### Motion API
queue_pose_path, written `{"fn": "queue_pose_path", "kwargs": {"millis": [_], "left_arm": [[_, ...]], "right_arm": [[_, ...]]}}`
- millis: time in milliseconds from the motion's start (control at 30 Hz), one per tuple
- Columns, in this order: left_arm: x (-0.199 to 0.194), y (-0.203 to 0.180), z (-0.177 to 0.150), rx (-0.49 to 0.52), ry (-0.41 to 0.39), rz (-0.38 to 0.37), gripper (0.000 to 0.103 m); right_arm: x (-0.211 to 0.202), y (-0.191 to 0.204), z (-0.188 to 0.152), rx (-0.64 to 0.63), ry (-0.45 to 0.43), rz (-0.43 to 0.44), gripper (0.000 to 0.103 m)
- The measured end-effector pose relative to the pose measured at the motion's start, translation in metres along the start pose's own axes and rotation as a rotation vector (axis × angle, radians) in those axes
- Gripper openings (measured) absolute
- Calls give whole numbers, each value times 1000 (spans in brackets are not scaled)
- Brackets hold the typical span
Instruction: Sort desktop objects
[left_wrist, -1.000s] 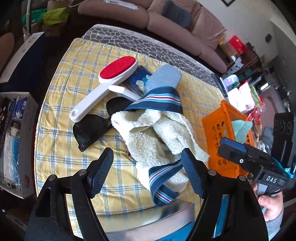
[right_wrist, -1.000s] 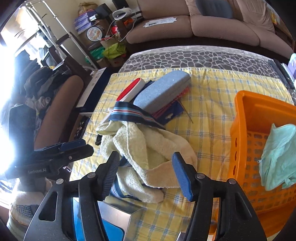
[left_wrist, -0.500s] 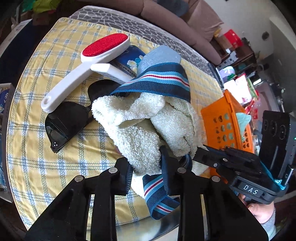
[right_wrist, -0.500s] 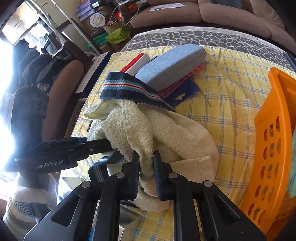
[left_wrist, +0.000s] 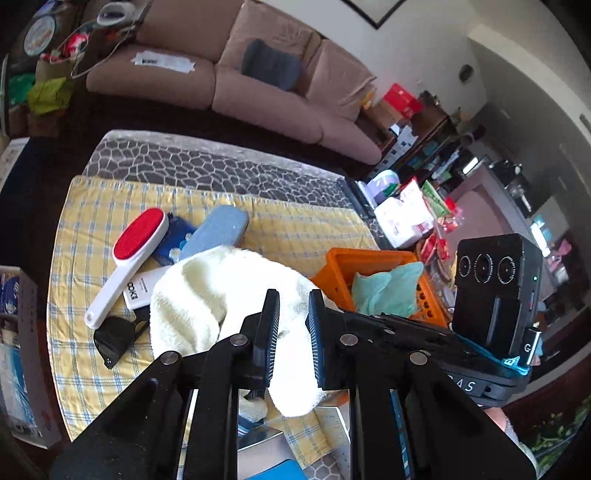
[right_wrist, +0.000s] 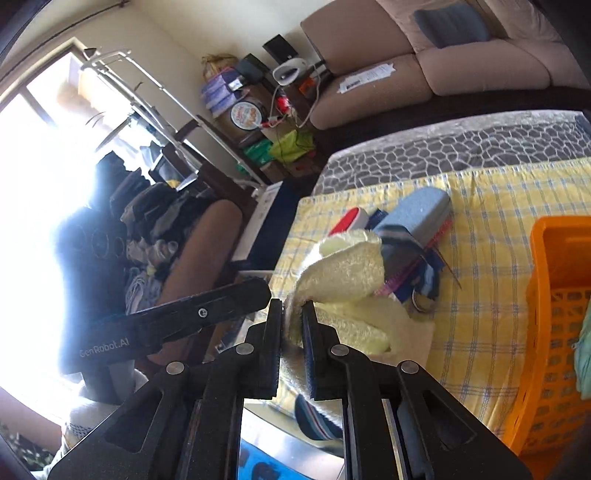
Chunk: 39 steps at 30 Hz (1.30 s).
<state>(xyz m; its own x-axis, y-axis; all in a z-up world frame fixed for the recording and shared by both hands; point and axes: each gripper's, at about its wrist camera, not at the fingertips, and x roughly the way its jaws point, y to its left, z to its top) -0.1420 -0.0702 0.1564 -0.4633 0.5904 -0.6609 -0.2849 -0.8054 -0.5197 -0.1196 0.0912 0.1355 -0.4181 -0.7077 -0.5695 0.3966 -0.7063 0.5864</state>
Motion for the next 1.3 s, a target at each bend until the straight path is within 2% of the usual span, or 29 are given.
{"fn": "queue_pose_path", "kwargs": {"millis": [100,133,200,267,300,367,433,467,500,700,733,800,867,1000,1033,1067,1100,1133,1167,1200,1300], "left_arm": [[-16,-11,8,11,-24,12,14],[-21,-11,6,1,-28,0,17],[-28,-7,1,-35,-49,-12,34],[-32,-2,-7,-39,-60,-1,73],[-30,2,-11,-37,-54,28,78],[-23,15,-20,-51,-23,82,80],[-13,33,-29,-82,7,117,84],[-7,43,-33,-99,21,128,87],[0,52,-39,-114,39,142,88],[42,102,-63,-213,125,185,100],[49,109,-67,-234,136,181,101],[65,123,-74,-282,166,127,103],[80,132,-81,-312,203,117,103],[100,134,-92,-309,234,89,102],[103,135,-94,-314,235,81,98],[105,134,-95,-318,239,80,86],[107,133,-96,-318,244,78,75],[108,132,-97,-313,248,79,63],[108,130,-96,-307,246,86,62],[107,127,-95,-301,241,86,61],[100,121,-90,-287,213,99,40]], "right_arm": [[-19,9,9,9,-37,26,9],[-26,12,11,9,-47,34,9],[-37,17,17,8,-66,43,9],[-44,22,21,1,-63,26,9],[-45,24,21,-14,-50,-6,11],[-41,22,18,-44,-19,-88,11],[-31,13,9,-49,22,-141,34],[-25,7,2,-41,38,-154,53],[-18,1,-4,-33,56,-168,59],[24,-31,-42,-29,169,-225,61],[30,-35,-47,-32,184,-235,62],[41,-41,-55,-36,211,-243,64],[51,-44,-65,-45,240,-261,67],[72,-49,-82,-90,316,-294,68],[74,-50,-85,-92,319,-292,68],[76,-51,-87,-91,322,-290,61],[76,-53,-88,-85,323,-282,45],[77,-53,-88,-77,325,-275,37],[76,-53,-88,-74,323,-274,29],[75,-53,-86,-76,316,-275,27],[69,-48,-83,-92,294,-286,19]]}}
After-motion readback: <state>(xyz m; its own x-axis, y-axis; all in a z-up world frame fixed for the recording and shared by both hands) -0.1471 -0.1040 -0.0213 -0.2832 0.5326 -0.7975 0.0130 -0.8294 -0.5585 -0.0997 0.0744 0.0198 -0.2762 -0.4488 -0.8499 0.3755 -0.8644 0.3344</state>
